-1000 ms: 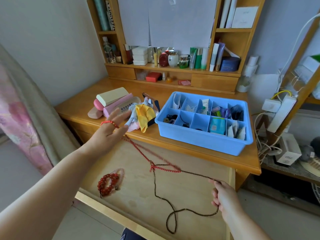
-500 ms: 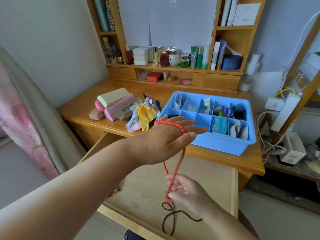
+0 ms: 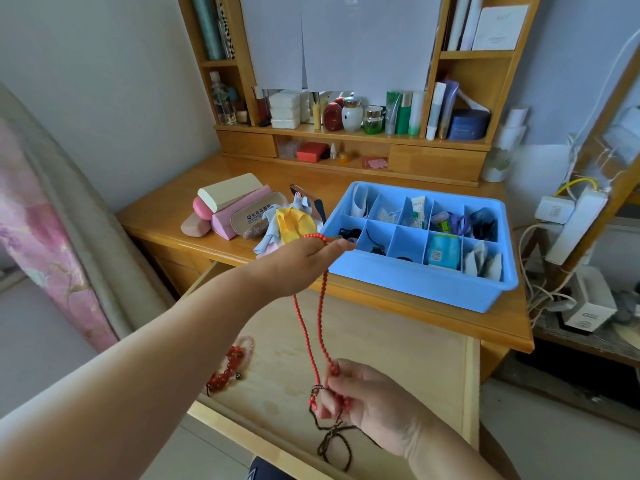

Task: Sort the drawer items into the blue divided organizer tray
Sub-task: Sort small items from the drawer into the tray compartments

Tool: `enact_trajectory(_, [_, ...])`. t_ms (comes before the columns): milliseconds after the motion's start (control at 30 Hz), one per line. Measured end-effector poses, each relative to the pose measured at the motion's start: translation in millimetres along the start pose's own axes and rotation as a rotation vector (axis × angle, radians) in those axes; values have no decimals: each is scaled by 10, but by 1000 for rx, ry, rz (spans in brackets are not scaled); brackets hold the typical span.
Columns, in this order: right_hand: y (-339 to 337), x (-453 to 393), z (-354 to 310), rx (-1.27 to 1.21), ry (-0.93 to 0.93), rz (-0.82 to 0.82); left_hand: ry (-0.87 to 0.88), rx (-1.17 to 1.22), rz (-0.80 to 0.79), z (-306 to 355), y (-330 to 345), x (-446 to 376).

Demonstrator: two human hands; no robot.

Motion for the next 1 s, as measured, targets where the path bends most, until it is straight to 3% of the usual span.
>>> enact_trajectory(67, [0,-42,-35,-156,3,-26,-165,152,-9,-318,108,17])
enact_trajectory(133, [27,-39,-101,-271,5,-66,-355,281,-130,-624,420,201])
enact_trajectory(233, [-13,-81,-140,-343,33,-104,-433,322,-267,-843,868,499])
enact_trajectory(300, [-92,-101,-151,-377,49,-92,-439,599,-145,-923,1095,624])
enact_trajectory(367, [-186,-110,-137,-397,62,-59,-426,929,123,-993,1233,733])
enact_trajectory(433, [-264,-114,-125,-403,65,-27,-332,848,405,-1059,1190,844])
enact_trajectory(500, [-300,-113,-121,-399,69,-25,-193,637,530,-933,1139,913])
enact_trajectory(600, [-301,-116,-105,-329,112,-24,-47,394,503,-687,1149,858])
enact_trajectory(700, [-337,-110,-119,-243,101,4,-64,475,527,-685,1116,783])
enact_trajectory(833, [-655,-44,-189,100,50,323,-106,497,458,-742,1119,697])
enact_trajectory(900, [-779,19,-263,272,26,487,-111,623,367,-738,1202,657])
enact_trajectory(1000, [-828,77,-368,435,-1,585,-102,869,304,-739,1288,640])
Point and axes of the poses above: each hand's wrist, its own x-axis away from the middle knuckle, its own y-axis out of the palm, z = x × y, the point moved 10 cm from there along -x, towards the middle knuckle, and after that the axes turned 9 degrees about y, right-handed, at the moved point
